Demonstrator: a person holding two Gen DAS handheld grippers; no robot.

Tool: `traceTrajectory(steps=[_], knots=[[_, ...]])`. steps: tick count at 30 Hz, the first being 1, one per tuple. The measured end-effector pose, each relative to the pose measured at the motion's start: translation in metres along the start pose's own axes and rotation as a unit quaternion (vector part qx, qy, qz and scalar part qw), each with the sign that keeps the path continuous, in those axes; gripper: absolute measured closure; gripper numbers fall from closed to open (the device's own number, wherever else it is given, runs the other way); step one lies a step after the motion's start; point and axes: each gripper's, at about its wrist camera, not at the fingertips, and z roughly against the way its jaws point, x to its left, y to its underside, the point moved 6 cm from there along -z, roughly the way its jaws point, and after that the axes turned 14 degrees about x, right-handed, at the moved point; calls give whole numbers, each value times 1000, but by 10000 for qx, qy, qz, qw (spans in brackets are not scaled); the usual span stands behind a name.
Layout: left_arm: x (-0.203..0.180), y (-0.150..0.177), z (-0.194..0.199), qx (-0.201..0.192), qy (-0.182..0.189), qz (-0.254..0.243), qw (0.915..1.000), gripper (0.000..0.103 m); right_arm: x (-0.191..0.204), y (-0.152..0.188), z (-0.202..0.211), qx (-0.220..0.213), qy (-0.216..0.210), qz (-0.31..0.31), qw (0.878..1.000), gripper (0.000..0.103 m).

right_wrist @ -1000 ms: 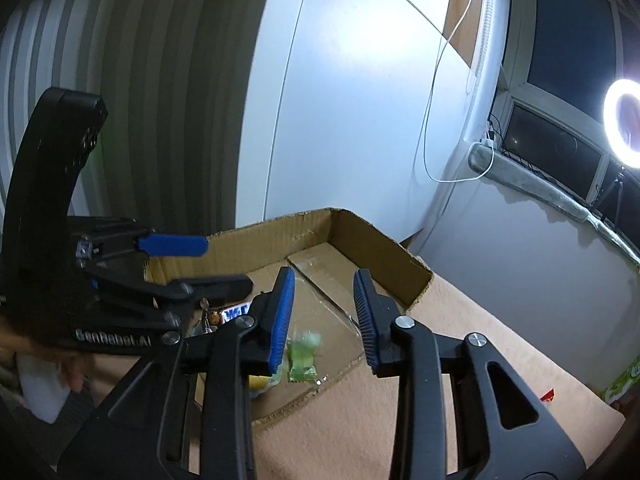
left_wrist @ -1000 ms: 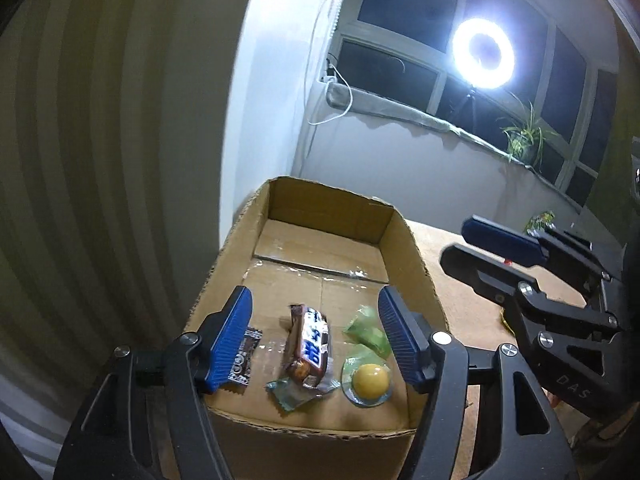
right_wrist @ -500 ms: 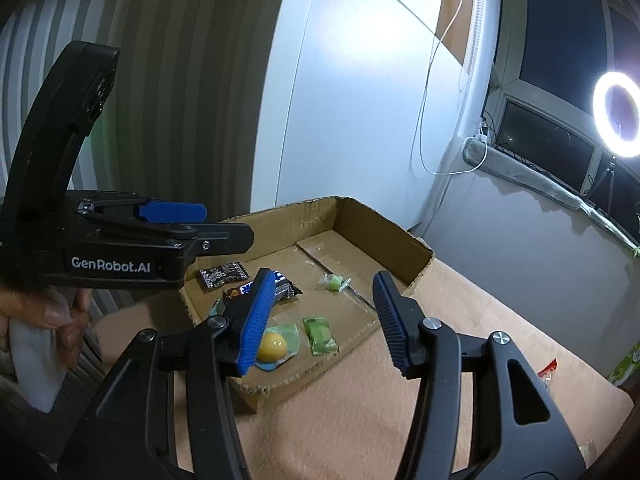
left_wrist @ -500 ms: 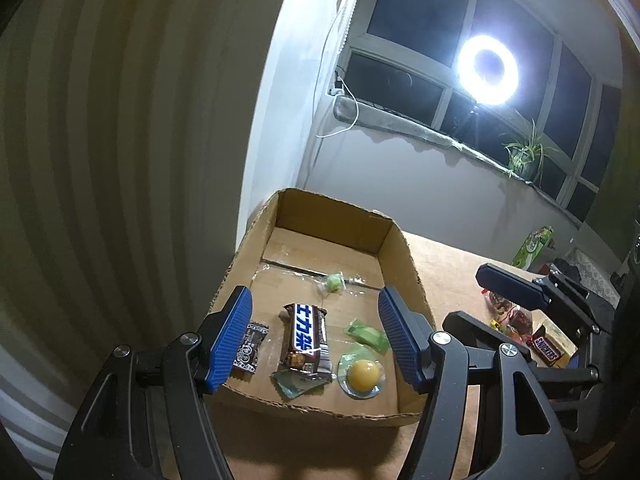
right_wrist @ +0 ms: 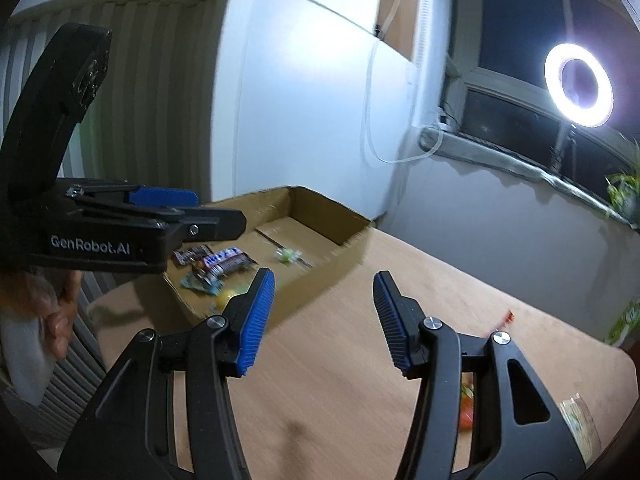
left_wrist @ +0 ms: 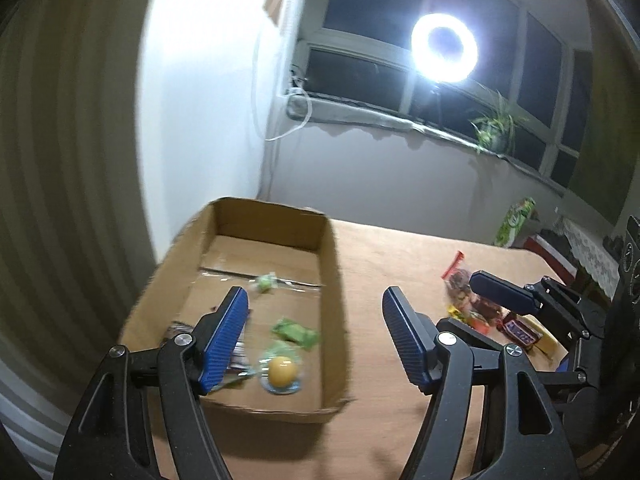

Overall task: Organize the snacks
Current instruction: 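Move both open tools back over the snack pile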

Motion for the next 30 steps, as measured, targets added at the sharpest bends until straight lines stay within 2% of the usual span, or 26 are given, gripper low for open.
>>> traceTrajectory(steps=[8, 16, 22, 27, 29, 30], knots=[[-64, -6, -12, 156, 96, -548, 9983, 33, -66, 47, 26, 44, 305, -670, 9973, 49], [-120, -3, -23, 304, 226, -1004, 9942, 33, -111, 79, 54, 10, 570, -1114, 9921, 49], [-153, 2, -36, 480, 359, -1299, 9897, 33, -133, 105, 61, 140, 689, -1364, 9882, 49], [-177, 9, -54, 682, 536, -1483, 9851, 33, -143, 129, 56, 444, 689, -1477, 9856, 47], [-185, 14, -63, 792, 610, -1544, 9829, 33, -144, 140, 53, 559, 651, -1515, 9847, 40], [-189, 16, -68, 864, 635, -1569, 9818, 33, -143, 143, 52, 599, 640, -1523, 9844, 40]])
